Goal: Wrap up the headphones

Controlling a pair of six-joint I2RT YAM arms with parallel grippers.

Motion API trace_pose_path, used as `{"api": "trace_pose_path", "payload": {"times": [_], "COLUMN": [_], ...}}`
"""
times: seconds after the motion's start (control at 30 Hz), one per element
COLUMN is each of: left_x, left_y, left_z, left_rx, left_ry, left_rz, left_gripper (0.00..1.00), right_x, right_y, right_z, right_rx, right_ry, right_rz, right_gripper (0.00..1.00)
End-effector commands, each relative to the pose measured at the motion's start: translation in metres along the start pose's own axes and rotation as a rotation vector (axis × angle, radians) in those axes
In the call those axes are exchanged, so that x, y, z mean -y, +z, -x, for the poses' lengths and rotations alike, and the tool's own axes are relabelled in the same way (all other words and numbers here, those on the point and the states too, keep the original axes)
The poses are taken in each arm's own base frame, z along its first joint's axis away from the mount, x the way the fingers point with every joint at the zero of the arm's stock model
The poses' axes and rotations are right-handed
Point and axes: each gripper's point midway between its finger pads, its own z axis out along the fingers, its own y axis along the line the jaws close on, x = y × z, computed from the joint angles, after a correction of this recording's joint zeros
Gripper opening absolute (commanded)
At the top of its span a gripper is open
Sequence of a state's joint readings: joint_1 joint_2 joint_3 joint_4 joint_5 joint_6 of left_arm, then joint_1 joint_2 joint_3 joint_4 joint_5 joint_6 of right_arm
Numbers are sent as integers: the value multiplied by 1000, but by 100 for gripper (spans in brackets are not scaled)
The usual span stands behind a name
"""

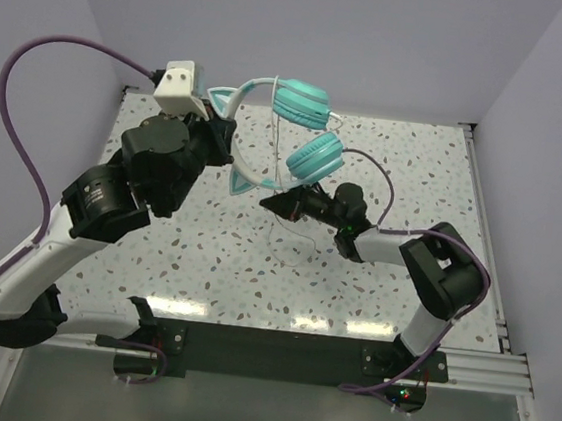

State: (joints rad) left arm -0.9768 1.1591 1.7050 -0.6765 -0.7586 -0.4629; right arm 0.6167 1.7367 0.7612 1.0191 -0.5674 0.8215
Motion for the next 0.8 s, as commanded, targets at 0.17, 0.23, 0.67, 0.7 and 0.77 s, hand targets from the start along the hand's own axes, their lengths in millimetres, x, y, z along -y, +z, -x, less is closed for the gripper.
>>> {"api": "trace_pose_path", "payload": {"times": [0.17, 0.23, 0.67, 0.7, 0.77], "left_x": [-5, -15, -103, -113, -126], "left_y": [4, 15, 89, 94, 104], "left_z": [53, 53, 28, 27, 17], "left_rx": [135, 133, 77, 75, 54], "left_ry": [-37, -17, 28, 18, 14], "left_rz": [86, 125, 299, 322, 351], "left_gripper": [0, 0, 0, 0, 0], "right_x": [-4, -4, -3, 3, -14], "right_y": [-20, -27, -55, -58, -54], "right_z": [-38, -47, -84, -97, -102], "right_rx": [29, 33, -49, -99, -124], "right_ry": [37, 49, 42, 53, -35], "right_rz": [81, 90, -39, -91, -98], "right_gripper": [16, 12, 0, 0, 0]}}
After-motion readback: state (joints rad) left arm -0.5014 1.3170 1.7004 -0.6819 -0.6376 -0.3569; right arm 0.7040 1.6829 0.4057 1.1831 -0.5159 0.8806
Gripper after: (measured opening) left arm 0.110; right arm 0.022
